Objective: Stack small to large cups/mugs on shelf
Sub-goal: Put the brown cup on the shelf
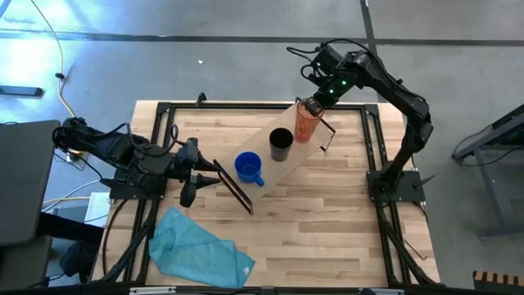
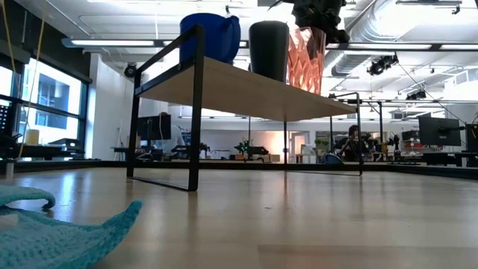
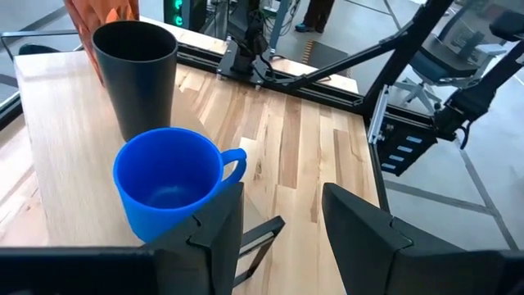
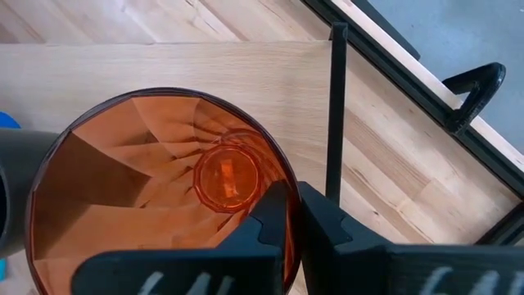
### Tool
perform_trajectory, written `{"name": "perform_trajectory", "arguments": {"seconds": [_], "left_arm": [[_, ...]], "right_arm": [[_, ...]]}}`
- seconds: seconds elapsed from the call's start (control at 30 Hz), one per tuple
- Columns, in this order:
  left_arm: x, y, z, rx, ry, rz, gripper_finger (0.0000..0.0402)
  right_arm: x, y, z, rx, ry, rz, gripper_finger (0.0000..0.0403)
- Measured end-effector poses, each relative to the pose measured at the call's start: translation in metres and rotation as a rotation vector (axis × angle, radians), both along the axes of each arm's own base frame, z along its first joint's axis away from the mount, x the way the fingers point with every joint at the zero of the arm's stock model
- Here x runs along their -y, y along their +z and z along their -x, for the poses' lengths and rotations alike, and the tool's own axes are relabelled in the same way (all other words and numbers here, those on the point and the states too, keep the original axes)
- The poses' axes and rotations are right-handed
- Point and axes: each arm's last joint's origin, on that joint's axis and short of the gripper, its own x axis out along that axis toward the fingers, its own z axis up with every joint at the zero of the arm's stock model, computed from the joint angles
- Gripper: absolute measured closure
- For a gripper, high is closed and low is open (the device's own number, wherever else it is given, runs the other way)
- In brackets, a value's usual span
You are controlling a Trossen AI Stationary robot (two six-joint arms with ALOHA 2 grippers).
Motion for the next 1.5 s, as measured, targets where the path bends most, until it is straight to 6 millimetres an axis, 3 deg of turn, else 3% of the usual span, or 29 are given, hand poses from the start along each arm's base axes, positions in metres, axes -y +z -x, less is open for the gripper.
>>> {"name": "perform_trajectory", "arguments": {"seconds": [0.4, 0.77, 1.17, 1.5], "left_arm": [[0.0, 0.0, 0.0, -0.001, 0.001, -0.001, 0.0245], [0.0, 0.0, 0.0, -0.001, 0.001, -0.001, 0.0245], [0.0, 0.0, 0.0, -0.002, 0.001, -0.001, 0.0245], [0.0, 0.0, 0.0, -0.004, 0.0, -0.002, 0.0245]], "right_arm": [[-0.001, 0.0, -0.001, 0.022, 0.027, -0.028, 0.0402], [-0.001, -0.002, -0.002, 0.014, 0.013, -0.042, 0.0351], [-0.001, -0.001, -0.001, 0.019, 0.013, -0.039, 0.0348], [-0.01, 0.015, 0.013, 0.059, -0.006, 0.019, 0.0347]]}}
